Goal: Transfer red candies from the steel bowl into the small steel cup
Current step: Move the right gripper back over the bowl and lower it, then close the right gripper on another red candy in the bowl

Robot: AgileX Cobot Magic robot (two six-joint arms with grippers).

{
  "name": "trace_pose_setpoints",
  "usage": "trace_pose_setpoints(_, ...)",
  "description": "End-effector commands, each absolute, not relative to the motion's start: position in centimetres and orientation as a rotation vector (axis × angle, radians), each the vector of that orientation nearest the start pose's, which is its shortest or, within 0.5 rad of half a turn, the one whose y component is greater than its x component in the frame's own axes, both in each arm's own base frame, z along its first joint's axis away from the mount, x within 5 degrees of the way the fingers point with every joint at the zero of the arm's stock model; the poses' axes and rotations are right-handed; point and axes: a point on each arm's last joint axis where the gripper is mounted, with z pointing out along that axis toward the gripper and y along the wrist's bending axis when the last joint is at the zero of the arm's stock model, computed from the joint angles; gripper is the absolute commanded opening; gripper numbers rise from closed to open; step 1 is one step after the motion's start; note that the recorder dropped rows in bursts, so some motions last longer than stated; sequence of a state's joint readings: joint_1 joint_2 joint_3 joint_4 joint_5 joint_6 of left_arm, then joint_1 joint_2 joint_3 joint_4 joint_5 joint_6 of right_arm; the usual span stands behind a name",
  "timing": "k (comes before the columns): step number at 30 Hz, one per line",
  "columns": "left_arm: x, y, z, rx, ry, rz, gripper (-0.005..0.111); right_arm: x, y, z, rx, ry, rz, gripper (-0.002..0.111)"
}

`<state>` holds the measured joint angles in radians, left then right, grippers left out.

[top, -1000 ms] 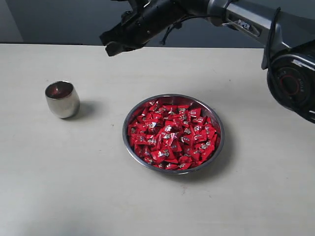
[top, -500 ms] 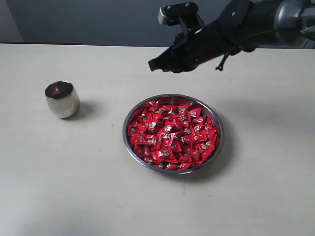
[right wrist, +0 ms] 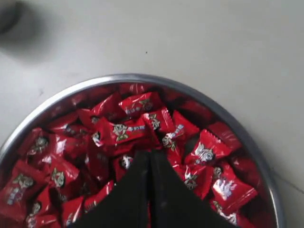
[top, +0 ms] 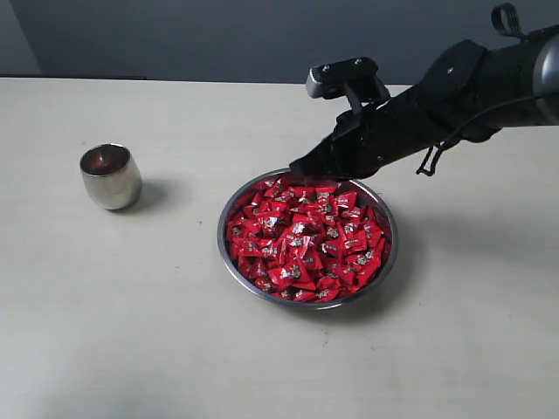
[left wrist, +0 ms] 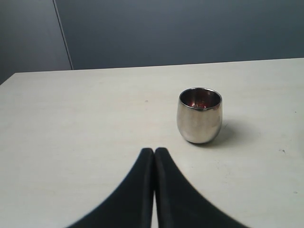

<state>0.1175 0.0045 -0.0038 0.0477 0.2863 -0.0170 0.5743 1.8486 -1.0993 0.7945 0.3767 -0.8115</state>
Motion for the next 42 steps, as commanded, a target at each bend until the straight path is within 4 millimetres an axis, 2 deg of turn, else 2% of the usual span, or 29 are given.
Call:
trace_pose_setpoints(1,5.4,0.8,18.7,-0.092,1.767,0.114,0.000,29.0,24.0,17.9,-1.001,2.327,0.562,-0.001)
trace_pose_setpoints(8,5.4,0.8,18.7,-0.092,1.767,0.114,0.000,27.8,25.5,18.0,-1.076,2.297,0.573,-0.001)
trace_pose_setpoints(15,5.4,0.8,18.7,-0.092,1.767,0.114,0.000,28.1,25.4,17.9,-1.041,2.321,0.585,-0.001)
trace_pose_setpoints(23,5.4,0.8,18.7,-0.092,1.767,0.114,0.000,29.1,26.3,19.3,-1.072,2.263,0.589,-0.001)
trace_pose_setpoints(31,5.4,0.8,18.7,-0.092,1.767,0.114,0.000,29.2,26.7,17.1,-1.192,2.336,0.574,-0.001)
trace_pose_setpoints(42,5.4,0.8,18.7,-0.092,1.767,0.114,0.000,29.3,26.3,17.0,-1.269,2.318,0.503,-0.001)
